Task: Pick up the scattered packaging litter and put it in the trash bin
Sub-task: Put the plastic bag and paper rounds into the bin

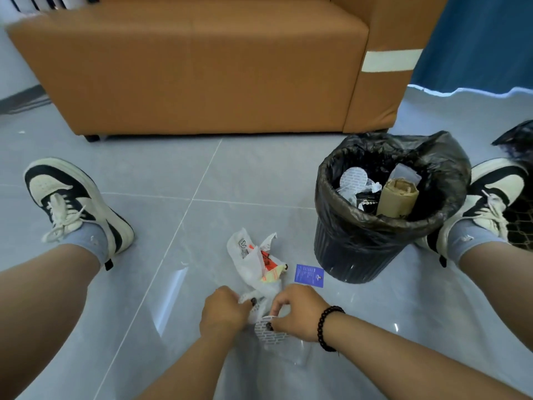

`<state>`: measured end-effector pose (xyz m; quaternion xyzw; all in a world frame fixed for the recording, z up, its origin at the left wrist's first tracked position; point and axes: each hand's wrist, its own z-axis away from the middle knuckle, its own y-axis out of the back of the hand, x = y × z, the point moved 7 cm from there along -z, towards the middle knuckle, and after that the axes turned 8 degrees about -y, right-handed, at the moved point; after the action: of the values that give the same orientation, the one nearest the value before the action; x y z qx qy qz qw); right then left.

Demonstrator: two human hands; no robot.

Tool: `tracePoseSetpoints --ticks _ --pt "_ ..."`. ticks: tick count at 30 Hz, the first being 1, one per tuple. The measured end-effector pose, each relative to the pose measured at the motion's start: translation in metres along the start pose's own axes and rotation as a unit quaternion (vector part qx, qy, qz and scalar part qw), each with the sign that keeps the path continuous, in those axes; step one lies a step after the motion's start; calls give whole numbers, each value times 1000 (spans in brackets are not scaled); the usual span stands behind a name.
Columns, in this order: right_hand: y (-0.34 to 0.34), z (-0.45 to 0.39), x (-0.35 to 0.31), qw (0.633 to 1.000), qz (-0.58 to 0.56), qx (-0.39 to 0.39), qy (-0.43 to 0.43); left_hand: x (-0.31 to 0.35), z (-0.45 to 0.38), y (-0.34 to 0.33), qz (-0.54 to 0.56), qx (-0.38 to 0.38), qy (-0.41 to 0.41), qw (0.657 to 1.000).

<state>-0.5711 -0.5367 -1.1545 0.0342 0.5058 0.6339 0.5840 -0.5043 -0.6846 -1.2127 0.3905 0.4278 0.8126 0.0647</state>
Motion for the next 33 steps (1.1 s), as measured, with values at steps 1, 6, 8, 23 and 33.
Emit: tracePoseSetpoints --ticks 1,6,8,23,33 --pt "11 1 -7 999 37 -5 15 10 -1 5 6 -8 -17 1000" --pt "76 13 -44 983 176 0 44 37 1 26 204 -119 15 972" --pt "102 24 -61 977 204 16 61 36 8 35 239 -158 40 957" --pt "220 93 -116 978 16 160 134 188 68 178 113 -171 -177 963" --pt "253 70 -93 975 -135 150 92 249 54 177 210 -152 -265 929"
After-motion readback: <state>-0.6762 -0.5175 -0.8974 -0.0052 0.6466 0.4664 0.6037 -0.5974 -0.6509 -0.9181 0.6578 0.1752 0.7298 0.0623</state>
